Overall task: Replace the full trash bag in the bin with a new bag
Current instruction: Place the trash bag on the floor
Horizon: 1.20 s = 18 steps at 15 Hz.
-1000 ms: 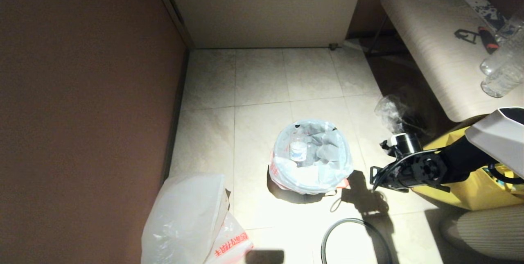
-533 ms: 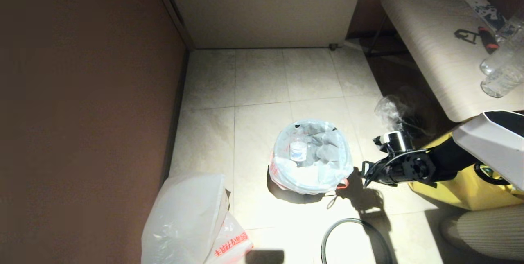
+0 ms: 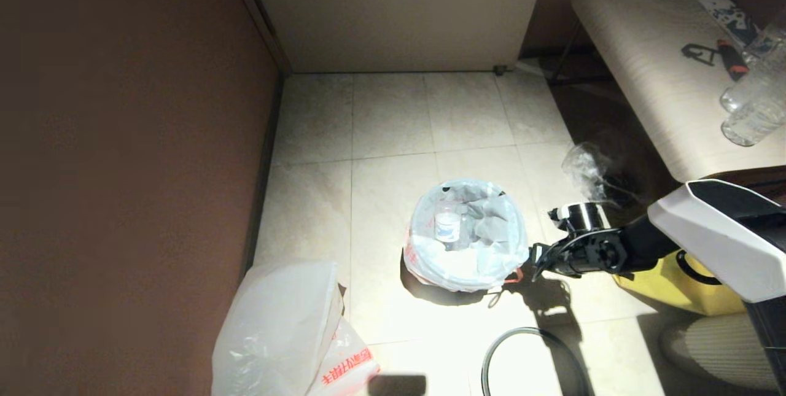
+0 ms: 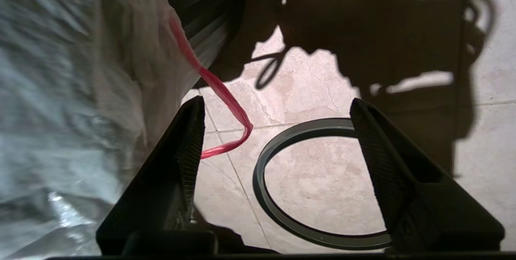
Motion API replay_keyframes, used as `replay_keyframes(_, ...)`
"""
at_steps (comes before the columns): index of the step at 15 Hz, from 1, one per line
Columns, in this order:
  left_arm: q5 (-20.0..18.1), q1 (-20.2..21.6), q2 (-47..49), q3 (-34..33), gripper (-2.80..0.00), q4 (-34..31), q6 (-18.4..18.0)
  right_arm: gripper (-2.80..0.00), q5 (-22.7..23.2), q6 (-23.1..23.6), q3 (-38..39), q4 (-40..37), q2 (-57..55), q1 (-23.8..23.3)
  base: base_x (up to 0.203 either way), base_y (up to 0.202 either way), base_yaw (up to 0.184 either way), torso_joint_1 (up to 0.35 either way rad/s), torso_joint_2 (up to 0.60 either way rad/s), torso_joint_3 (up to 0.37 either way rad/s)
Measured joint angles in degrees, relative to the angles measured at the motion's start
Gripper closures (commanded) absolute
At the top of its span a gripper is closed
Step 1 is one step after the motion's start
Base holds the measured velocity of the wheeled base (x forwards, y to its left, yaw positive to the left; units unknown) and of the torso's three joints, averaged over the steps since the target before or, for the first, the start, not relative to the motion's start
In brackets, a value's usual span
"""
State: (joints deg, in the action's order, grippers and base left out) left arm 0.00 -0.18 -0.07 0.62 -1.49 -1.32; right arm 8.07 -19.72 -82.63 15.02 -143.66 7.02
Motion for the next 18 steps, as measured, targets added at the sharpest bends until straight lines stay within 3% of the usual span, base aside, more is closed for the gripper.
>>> replay_keyframes(9, 0.02, 0.0, 0.0, 0.0, 0.0, 0.0, 0.0, -2.8, -0.19, 0.01, -4.89, 0.05, -6.06, 0.99, 0.0, 0.0, 0.0, 0.0, 0.0, 0.0)
replay_keyframes(18, 0.0, 0.0, 0.0, 0.0, 0.0, 0.01, 0.02, -2.8, -6.22, 1.19, -12.03, -5.68, -10.85, 1.51, 0.0, 0.0, 0.0, 0.0, 0.0, 0.0)
